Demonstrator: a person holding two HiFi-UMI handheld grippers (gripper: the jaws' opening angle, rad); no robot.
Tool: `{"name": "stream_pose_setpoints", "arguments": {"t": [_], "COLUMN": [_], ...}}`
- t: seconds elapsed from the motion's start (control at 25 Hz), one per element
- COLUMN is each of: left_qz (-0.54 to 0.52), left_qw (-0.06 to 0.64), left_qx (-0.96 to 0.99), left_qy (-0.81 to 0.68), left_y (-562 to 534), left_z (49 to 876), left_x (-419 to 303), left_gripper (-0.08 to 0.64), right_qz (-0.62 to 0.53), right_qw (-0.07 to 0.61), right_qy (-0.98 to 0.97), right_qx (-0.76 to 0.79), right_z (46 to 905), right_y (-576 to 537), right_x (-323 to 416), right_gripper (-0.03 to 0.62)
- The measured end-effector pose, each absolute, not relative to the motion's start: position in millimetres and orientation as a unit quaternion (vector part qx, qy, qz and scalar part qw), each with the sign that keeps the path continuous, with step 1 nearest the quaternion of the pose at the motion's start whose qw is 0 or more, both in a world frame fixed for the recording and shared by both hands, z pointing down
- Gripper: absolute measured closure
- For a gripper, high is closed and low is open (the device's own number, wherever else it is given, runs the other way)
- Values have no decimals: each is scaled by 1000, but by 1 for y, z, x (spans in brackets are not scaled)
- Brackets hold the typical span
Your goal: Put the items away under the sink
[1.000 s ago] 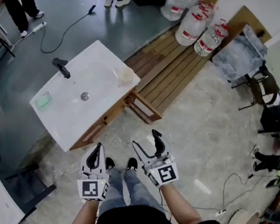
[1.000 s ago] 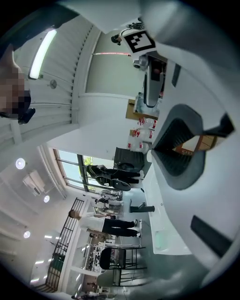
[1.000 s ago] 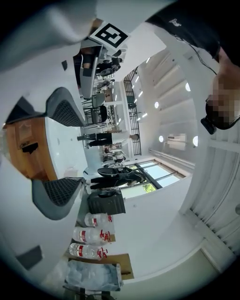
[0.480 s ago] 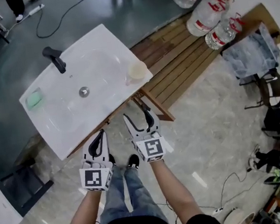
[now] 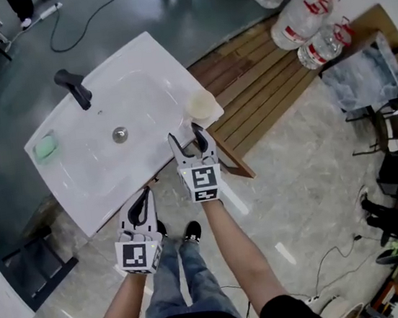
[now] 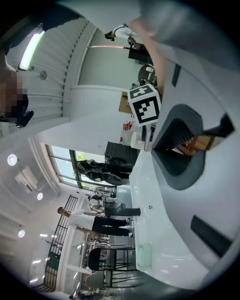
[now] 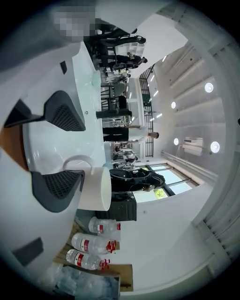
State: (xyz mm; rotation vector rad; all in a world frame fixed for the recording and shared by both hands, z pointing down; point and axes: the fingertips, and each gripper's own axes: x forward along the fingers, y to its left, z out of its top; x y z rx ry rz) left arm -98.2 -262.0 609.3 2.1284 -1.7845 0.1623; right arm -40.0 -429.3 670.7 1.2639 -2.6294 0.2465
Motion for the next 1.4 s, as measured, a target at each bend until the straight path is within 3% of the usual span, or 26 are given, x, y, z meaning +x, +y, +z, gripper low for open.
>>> {"name": "stream_pose_setpoints", "arguments": {"t": [0.2, 0.32, 0.36, 0.8, 1.4], "left_qz": [64, 68, 72, 70, 40], "left_qw": [185, 186, 182, 179, 144], "left_qx": [752, 752, 752, 751, 774], "left_qy": [-629, -629, -629, -632, -616], "left_y": [-261, -259, -258, -258, -233], "left_z": [616, 617, 618, 615, 560], "left_x": [-98, -100, -100, -103, -72], "left_gripper": [554, 554, 554, 554, 554], "right_qz": [79, 61, 57, 38, 10], "right_qw": [113, 116, 115, 88, 20], "right_qy": [-885, -882, -882, -910, -921], "right_qx": [445, 452, 453, 405, 388], "right_z": [671, 670, 671, 659, 560], "right_y": [-444, -449, -449, -424, -302], "right_x": [-46, -48, -48, -48, 16], "right_gripper": [389, 478, 540, 548, 549]}}
